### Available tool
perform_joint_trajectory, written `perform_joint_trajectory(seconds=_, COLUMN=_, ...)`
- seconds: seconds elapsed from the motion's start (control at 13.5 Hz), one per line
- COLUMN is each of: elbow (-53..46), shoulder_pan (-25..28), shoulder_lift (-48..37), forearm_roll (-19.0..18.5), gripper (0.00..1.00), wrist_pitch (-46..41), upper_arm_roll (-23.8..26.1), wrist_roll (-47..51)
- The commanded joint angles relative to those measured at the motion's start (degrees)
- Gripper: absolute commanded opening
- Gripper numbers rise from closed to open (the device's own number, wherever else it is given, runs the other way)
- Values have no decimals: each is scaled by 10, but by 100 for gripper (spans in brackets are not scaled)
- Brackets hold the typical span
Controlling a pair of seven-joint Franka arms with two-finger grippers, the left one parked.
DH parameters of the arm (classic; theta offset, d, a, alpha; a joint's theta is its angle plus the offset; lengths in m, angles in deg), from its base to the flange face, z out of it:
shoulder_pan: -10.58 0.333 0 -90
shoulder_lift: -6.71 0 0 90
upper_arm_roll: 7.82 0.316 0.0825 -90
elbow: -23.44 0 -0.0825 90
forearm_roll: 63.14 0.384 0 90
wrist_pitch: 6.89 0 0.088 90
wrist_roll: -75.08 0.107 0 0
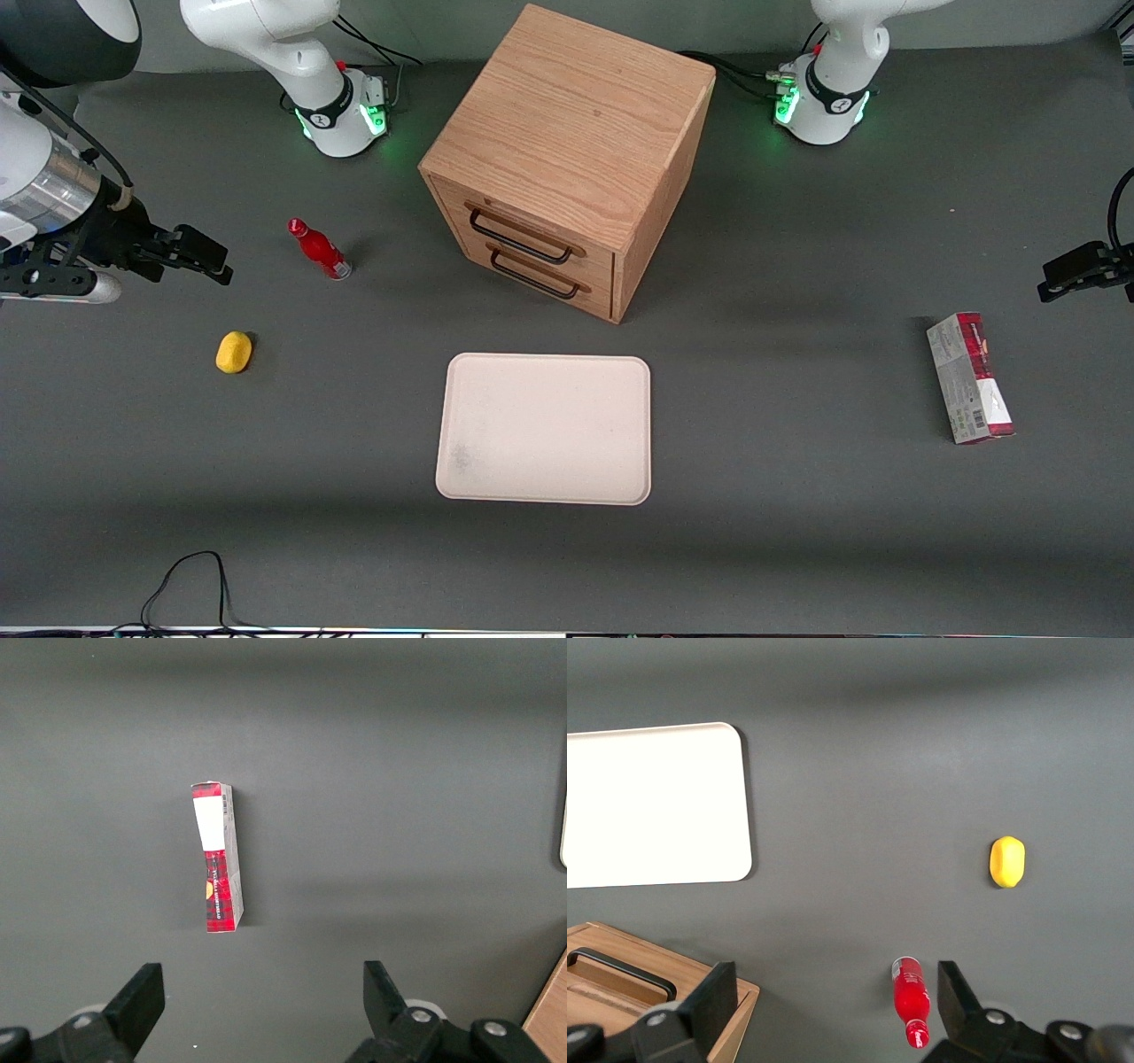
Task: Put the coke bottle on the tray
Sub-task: 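Move the open right gripper toward the red Coca-Cola bottle lying on the table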
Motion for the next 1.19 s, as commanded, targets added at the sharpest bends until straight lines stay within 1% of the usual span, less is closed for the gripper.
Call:
perform_joint_trajectory(seconds=0.0, elbow=-22, shoulder_pan=0, shoulder_lift=10, forearm_roll=10, gripper=100, wrist_pitch=-27, upper_arm_roll=-1, wrist_roll=-5)
perform_joint_trajectory(seconds=0.15, elbow=-23, shoulder_pan=-1, shoulder_lift=10, forearm_roll=10, gripper=100, wrist_pitch=-29, upper_arm_roll=-1, wrist_roll=-5)
perform_joint_trajectory(seconds=0.3, elbow=-8, shoulder_pan=0, shoulder_lift=9, forearm_roll=10, gripper=100, wrist_pitch=-53, upper_arm_roll=-1, wrist_roll=-8)
perform_joint_trajectory(seconds=0.44, elbow=60, shoulder_pan=1, shoulder_lift=-19, forearm_roll=10, gripper=100, wrist_pitch=-41, upper_arm_roll=-3, wrist_roll=-16)
perform_joint_trajectory(seconds=0.52, elbow=115, shoulder_pan=1, shoulder_lift=-46, forearm_roll=8, gripper=100, wrist_pitch=-14, upper_arm_roll=-4, wrist_roll=-16)
perform_joint_trajectory(seconds=0.67, elbow=255, shoulder_pan=1, shoulder_lift=-117, forearm_roll=-16, gripper=100, wrist_pitch=67, upper_arm_roll=-4, wrist_roll=-17)
perform_joint_trajectory(seconds=0.81, elbow=387, shoulder_pan=1, shoulder_lift=-173, forearm_roll=-19, gripper=100, wrist_pitch=161, upper_arm_roll=-5, wrist_roll=-17)
perform_joint_trajectory(seconds=0.96, elbow=482, shoulder_pan=1, shoulder_lift=-201, forearm_roll=-27, gripper=100, wrist_pitch=233, upper_arm_roll=-5, wrist_roll=-17)
perform_joint_trajectory(seconds=1.11, elbow=547, shoulder_pan=1, shoulder_lift=-209, forearm_roll=-27, gripper=100, wrist_pitch=289, upper_arm_roll=-6, wrist_roll=-17)
